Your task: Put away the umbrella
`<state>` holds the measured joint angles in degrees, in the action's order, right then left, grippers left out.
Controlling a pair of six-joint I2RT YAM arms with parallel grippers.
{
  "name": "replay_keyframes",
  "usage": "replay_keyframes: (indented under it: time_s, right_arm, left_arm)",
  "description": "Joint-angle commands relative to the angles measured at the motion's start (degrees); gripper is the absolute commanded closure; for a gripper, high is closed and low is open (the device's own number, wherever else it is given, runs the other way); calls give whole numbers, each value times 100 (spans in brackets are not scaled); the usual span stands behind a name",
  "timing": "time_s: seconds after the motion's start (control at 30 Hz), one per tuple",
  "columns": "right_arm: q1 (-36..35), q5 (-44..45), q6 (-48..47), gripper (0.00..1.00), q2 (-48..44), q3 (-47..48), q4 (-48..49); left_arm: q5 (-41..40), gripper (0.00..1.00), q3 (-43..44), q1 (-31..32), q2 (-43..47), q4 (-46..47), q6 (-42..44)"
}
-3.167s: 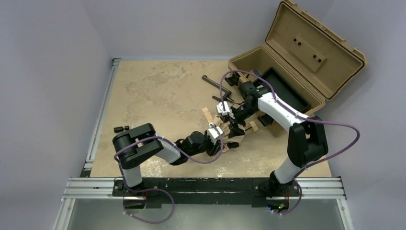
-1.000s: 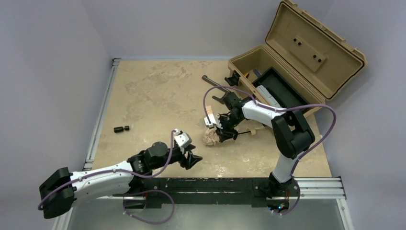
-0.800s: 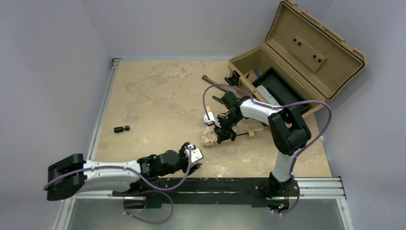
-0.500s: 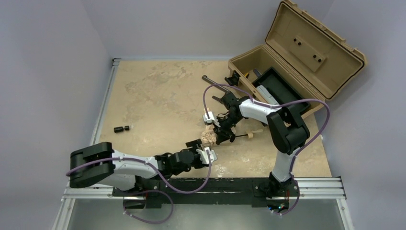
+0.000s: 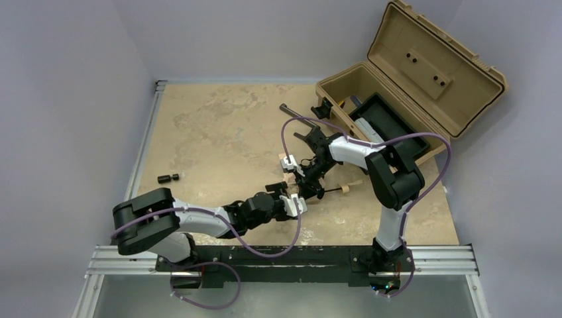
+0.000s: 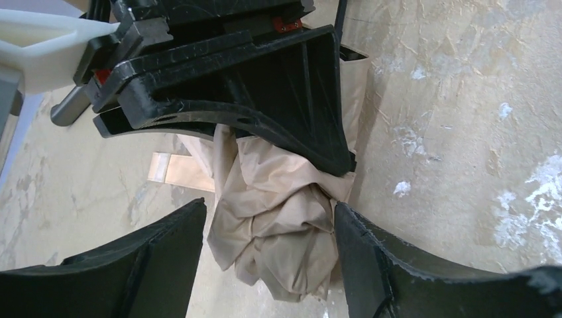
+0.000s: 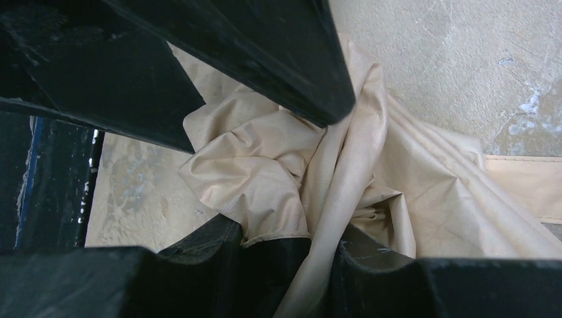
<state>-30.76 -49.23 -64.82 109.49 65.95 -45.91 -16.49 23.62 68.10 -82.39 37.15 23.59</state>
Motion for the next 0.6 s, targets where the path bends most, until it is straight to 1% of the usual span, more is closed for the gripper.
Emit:
replay_keyframes:
  time_s: [0.0, 0.13, 0.27, 0.37, 0.47, 0.5, 0.53, 0.57]
  right_arm:
    - [-119, 1037, 28, 97, 617, -469, -643]
    - [-122, 1022, 37, 97, 572, -472, -625]
    - [-127, 954, -107, 96, 581, -427, -750]
    - [-122, 927, -176, 93, 569, -411, -796]
    - [-123, 880, -201, 87, 533, -391, -818]
    - [-118, 856, -220, 84, 507, -383, -835]
    - [-122, 817, -232, 82, 477, -375, -830]
    - [-115, 773, -240, 78, 424, -373, -813]
  left_arm:
    - [881, 32, 294, -277, -254, 146, -73]
    - [1278, 33, 406, -413, -583, 82, -251]
    - [1275, 35, 366, -545, -956, 255, -499]
    - [1280, 39, 352, -647, -1214, 258, -688]
    - [1453, 48, 359, -717, -1428, 174, -982]
    - [1519, 57, 368, -725, -1495, 122, -1100]
    - [1579, 67, 386, -729, -1551, 39, -1208]
    - [1617, 82, 392, -740, -1600, -62, -1333]
